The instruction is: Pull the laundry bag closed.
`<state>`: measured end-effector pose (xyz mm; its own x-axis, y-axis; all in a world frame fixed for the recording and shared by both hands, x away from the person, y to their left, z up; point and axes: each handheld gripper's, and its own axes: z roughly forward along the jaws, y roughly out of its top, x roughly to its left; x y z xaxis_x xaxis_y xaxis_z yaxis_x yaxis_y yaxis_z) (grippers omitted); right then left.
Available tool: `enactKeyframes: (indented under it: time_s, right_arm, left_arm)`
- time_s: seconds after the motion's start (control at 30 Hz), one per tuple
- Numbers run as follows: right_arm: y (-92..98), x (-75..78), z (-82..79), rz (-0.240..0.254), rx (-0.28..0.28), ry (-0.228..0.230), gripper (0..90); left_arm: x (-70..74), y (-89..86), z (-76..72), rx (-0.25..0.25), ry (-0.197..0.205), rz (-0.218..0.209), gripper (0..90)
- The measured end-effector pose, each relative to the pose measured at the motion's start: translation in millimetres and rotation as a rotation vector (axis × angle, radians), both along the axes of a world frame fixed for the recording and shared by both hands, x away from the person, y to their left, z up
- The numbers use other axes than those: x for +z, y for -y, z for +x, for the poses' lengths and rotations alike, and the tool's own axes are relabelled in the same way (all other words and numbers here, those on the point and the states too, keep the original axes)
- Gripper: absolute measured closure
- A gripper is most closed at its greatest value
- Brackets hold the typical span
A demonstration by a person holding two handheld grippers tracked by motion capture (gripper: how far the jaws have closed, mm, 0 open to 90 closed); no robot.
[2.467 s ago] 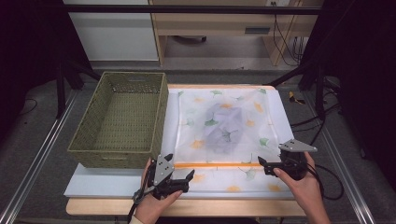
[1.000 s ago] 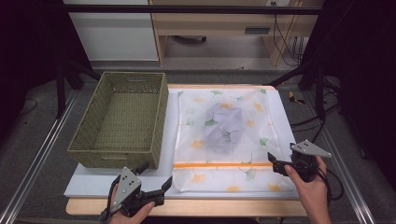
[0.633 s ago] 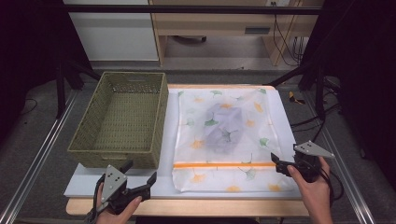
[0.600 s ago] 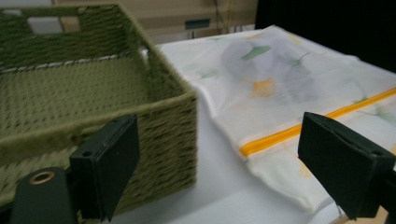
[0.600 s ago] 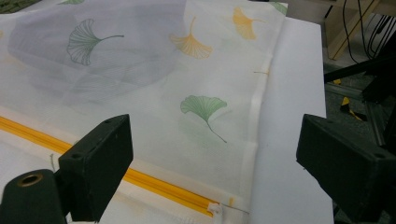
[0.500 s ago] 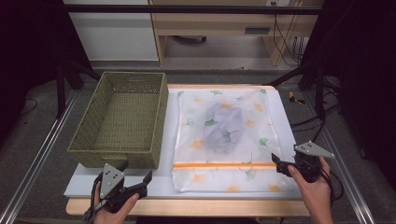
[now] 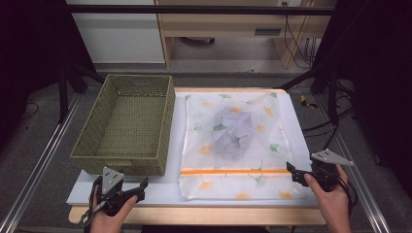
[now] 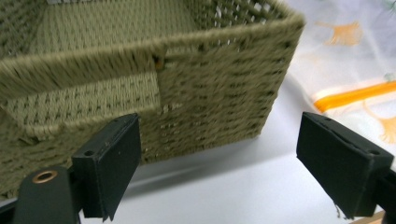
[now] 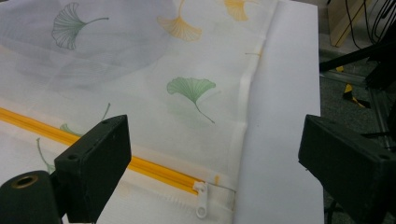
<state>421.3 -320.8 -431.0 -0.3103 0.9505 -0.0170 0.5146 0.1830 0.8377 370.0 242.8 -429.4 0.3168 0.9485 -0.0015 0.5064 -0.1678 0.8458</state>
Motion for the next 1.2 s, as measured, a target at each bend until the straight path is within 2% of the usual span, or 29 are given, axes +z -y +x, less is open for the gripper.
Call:
enactKeyframes:
  time_s: [0.13,0.27,0.43,0.63,0.9,1.1,1.17,1.2]
  right_arm:
    - [5.5,-4.1,-1.5,0.004,0.004,-0.016,9.3]
    - [10.0,-9.8,-3.1,0.023,0.022,-0.058,9.1]
    - [15.7,-17.2,-4.6,0.023,0.028,-0.099,9.3]
    - [19.4,-24.2,-5.4,0.016,0.03,-0.139,10.0]
    - [21.3,-31.9,-5.6,0.001,0.019,-0.203,11.5]
    - [20.4,-35.5,-6.4,-0.014,0.017,-0.243,12.1]
    - [20.3,-36.4,-6.3,-0.028,0.011,-0.238,12.7]
    - [19.9,-35.5,-6.7,-0.018,0.01,-0.243,12.7]
  left_arm:
    - [-2.4,-2.1,2.0,0.007,-0.018,0.015,14.0]
    - [-5.7,-4.3,5.2,0.014,-0.034,0.016,14.1]
    - [-10.2,-7.3,9.7,0.017,-0.067,0.016,14.1]
    - [-14.1,-7.1,13.5,0.018,-0.087,0.021,14.1]
    - [-18.8,-3.6,17.2,0.001,-0.122,0.059,13.7]
    - [-20.0,-3.5,17.5,0.008,-0.131,0.07,13.6]
    - [-19.6,-4.1,17.5,0.008,-0.128,0.073,13.6]
    - [-19.8,-4.1,17.8,0.008,-0.128,0.074,13.6]
